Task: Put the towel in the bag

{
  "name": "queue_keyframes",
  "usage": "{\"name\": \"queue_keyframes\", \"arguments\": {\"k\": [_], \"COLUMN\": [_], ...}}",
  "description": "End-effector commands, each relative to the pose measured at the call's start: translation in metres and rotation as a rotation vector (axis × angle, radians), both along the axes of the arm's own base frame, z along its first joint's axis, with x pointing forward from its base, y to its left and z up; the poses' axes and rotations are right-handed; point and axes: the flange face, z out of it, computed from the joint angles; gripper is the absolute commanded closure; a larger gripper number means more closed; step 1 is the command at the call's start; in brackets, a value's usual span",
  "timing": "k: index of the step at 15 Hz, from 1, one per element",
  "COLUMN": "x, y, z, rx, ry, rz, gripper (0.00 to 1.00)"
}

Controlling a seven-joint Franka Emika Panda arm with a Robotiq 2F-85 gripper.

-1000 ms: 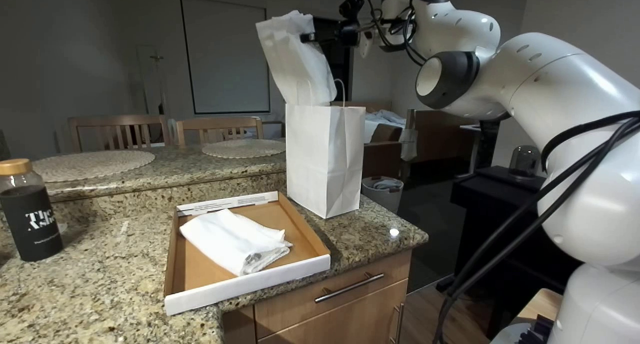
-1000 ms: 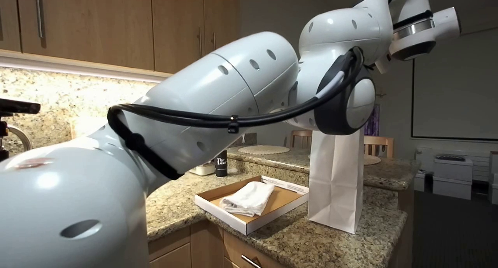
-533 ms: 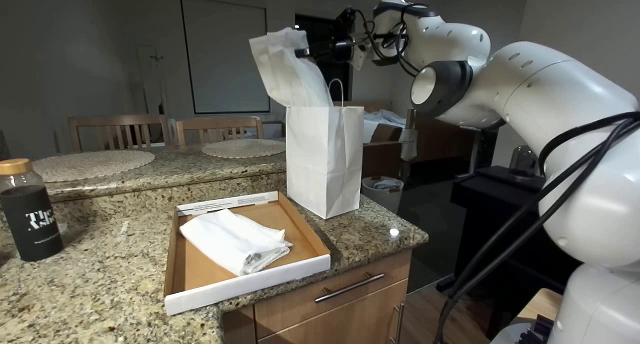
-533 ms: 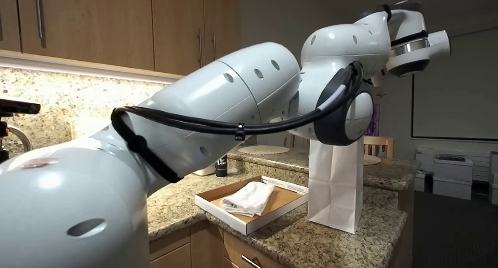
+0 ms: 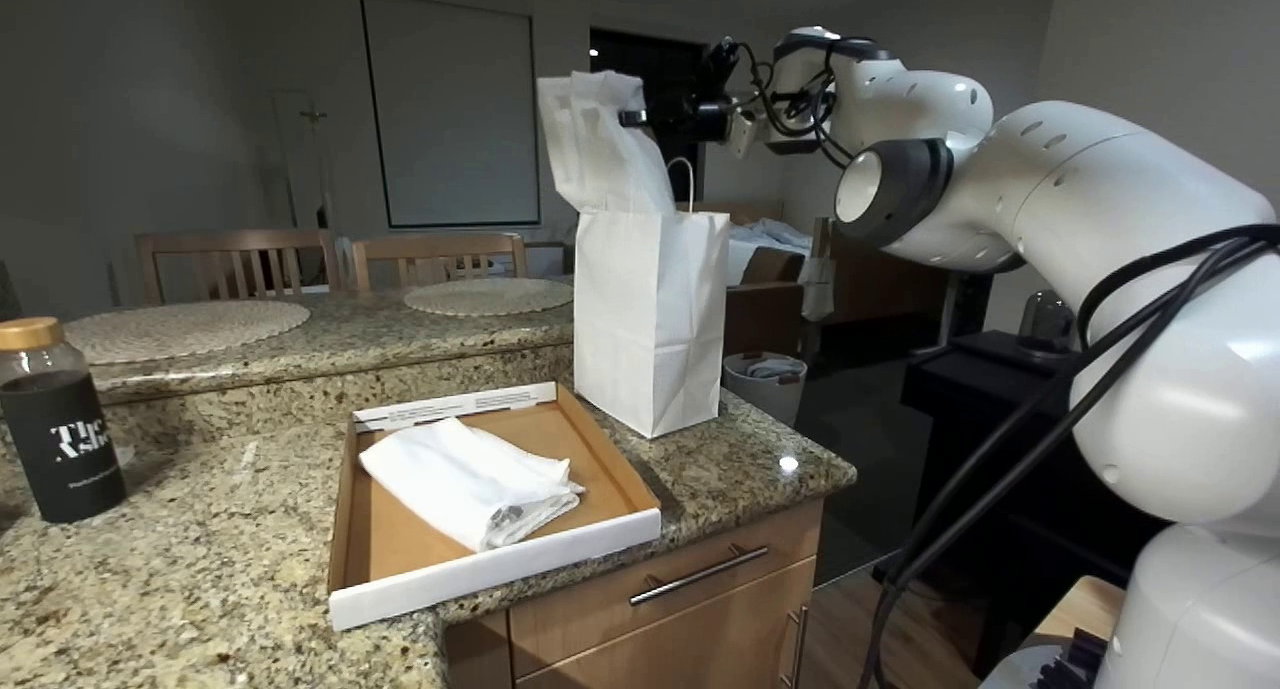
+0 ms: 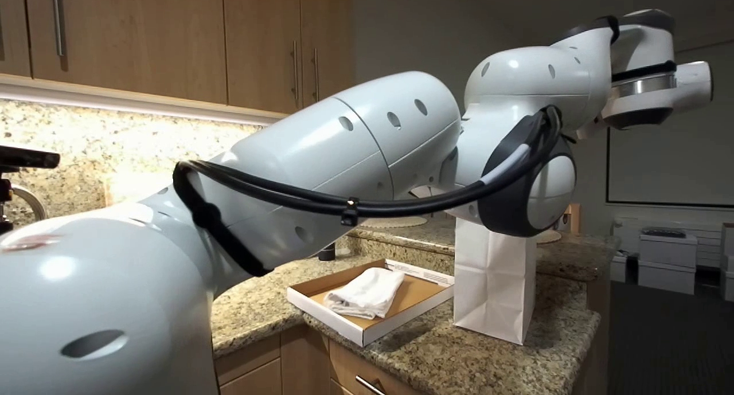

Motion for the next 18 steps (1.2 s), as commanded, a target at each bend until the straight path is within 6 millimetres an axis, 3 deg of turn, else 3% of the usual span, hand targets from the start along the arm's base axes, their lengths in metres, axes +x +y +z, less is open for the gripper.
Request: {"name": "queue_keyframes", "arguments": {"k": [1, 5, 8, 9, 10, 12, 18], "x": [-0.009, -0.014, -0.013, -0.013, -0.014, -0.014, -0.021], "y": [-0.030, -0.043, -0.039, -0.037, -0.036, -0.034, -0.043], "z": [0.010, 0.009, 0.007, 0.006, 0.006, 0.007, 0.024], "rx": [0.090, 0.118, 0.121, 0.116, 0.116, 0.111, 0.107], "ry": [-0.007, -0.024, -0.034, -0.042, -0.046, -0.051, -0.112], "rz": [-0.054, -0.060, -0.043, -0.034, -0.026, -0.016, -0.037], "gripper": [0.94, 0.94, 0.94, 0.89, 0.65, 0.62, 0.24]}}
